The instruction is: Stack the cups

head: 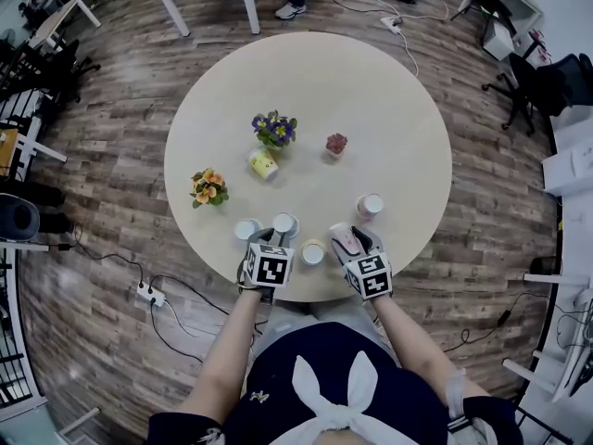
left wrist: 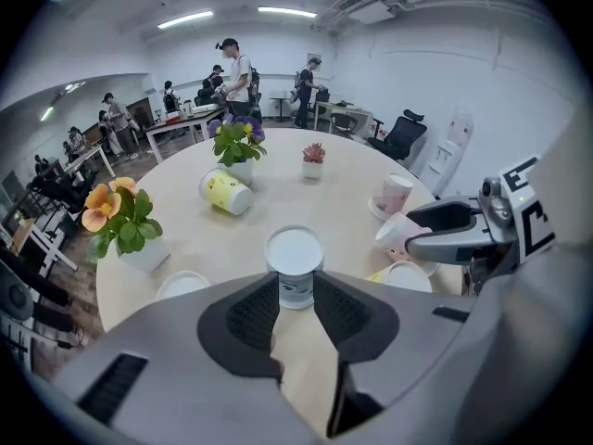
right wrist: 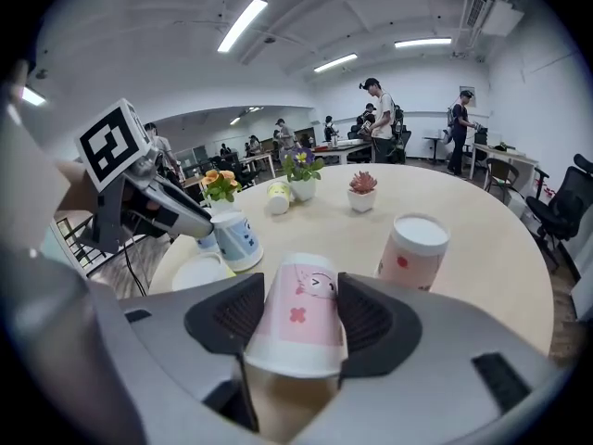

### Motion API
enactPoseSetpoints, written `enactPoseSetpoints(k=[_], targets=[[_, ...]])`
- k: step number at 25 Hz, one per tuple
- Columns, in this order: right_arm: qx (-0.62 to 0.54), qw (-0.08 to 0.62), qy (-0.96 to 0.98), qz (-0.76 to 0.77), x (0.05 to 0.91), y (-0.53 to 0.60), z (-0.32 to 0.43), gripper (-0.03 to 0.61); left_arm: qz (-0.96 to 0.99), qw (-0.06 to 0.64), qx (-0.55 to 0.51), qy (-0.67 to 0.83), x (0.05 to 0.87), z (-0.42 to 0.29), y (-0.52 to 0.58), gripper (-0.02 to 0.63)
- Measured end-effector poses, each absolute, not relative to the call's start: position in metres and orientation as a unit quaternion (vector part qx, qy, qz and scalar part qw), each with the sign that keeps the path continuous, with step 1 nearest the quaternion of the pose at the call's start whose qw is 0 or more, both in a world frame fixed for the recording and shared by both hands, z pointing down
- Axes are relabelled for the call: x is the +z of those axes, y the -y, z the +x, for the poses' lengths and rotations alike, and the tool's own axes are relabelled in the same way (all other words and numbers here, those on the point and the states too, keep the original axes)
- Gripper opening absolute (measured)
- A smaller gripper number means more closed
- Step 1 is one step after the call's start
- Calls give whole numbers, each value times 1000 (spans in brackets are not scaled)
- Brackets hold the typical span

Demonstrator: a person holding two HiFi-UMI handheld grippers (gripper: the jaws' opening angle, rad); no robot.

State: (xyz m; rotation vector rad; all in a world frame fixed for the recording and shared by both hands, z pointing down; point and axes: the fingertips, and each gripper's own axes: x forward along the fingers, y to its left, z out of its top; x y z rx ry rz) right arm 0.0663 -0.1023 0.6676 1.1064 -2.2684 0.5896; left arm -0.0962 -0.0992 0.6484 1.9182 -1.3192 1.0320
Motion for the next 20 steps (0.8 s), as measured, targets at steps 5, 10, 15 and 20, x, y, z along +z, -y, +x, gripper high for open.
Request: enactPoseSetpoints(k=[5,10,15,20], targets=[[215,265,847,408,660,97,70,250,727,298,361,503,635,-95,96,113],[208,246,853,412,644,99,72,250,733,312,335,504,626,-88,93,114],[185,218,869,403,616,99,61,250,780,398,243,417,601,-41,89,146],[147,209,888,382,594,95,48,249,796,514,132,290,576,6,84,262]])
